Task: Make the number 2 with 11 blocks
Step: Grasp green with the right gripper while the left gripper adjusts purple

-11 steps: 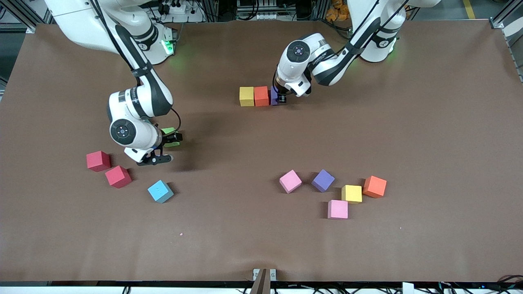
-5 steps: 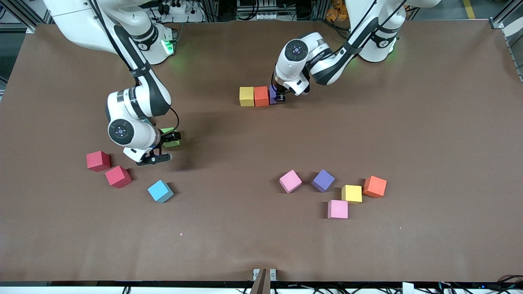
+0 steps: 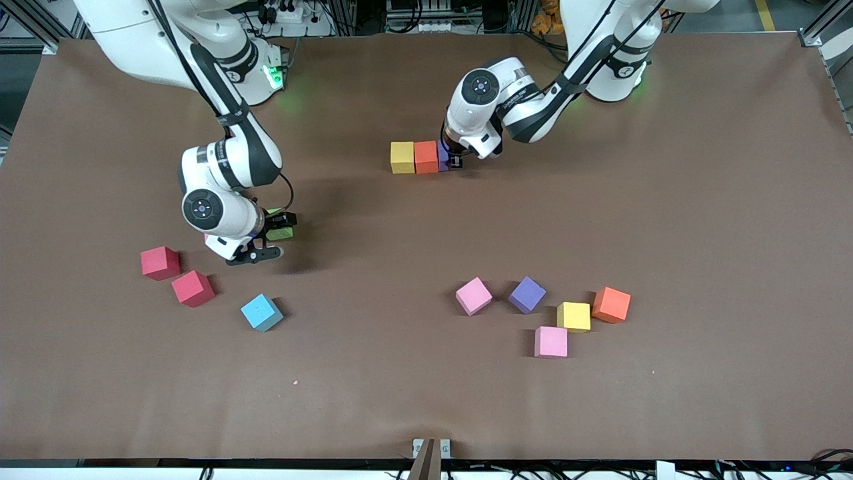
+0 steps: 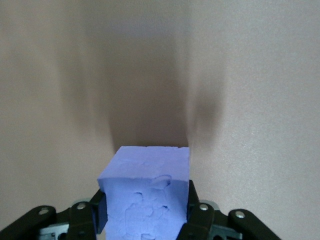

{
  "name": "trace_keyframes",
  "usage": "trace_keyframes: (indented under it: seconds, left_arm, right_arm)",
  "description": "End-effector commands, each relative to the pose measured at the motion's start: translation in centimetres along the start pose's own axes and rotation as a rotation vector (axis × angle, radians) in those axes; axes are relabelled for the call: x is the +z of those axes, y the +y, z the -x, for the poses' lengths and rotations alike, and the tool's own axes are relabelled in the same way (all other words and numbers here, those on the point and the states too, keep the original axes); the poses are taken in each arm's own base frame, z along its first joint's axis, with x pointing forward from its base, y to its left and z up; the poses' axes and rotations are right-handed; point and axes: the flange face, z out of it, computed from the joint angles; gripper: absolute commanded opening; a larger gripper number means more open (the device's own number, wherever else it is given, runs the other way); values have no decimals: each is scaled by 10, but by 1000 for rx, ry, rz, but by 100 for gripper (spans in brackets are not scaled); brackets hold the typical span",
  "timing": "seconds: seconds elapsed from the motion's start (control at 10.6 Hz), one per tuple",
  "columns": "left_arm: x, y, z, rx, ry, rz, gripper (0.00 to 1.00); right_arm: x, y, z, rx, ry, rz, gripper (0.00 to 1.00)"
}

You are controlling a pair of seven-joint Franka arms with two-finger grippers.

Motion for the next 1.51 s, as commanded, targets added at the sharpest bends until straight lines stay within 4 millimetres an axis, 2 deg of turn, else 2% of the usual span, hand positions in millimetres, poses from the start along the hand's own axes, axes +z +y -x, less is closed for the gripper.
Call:
trace_keyframes:
  seconds: [0.0, 0.09, 0.28, 0.38, 0.57, 0.76, 0.94, 1.13, 1.32, 1.42]
  left_arm:
    - [0, 0, 5, 10, -3, 15, 84]
    - [-1, 4, 3, 3, -2, 20, 100]
    - [-6, 8, 2, 1, -2, 30, 100]
    - [-15, 11, 1, 5, 16, 39, 100]
    - [-44, 17, 11, 8, 58, 49, 100]
    - [-74, 9, 27, 30, 29, 94, 100]
    - [-84, 13, 28, 36, 41, 98, 100]
    - [-100, 43, 13, 104, 82, 78, 100]
    - [-117, 74, -13, 195, 103, 72, 100]
    - [-125, 96, -29, 227, 93, 75, 100]
  right_arm:
    - [-4, 0, 3, -25, 13, -15, 34]
    - [-10, -1, 2, -31, 20, -15, 27]
    - [-34, -3, -6, -31, 32, -17, 25]
    - [-48, -5, -13, -25, 22, -21, 24]
    - [-76, -20, -27, -18, 38, -66, 24]
    - [-80, -39, -41, -11, 35, -113, 24]
    - [-78, -66, -48, 4, 33, -143, 24]
    - [-75, -120, -50, 71, 27, -126, 24]
    - [-72, -175, -54, 140, 32, -117, 24]
    - [-74, -208, -61, 168, 47, -117, 24]
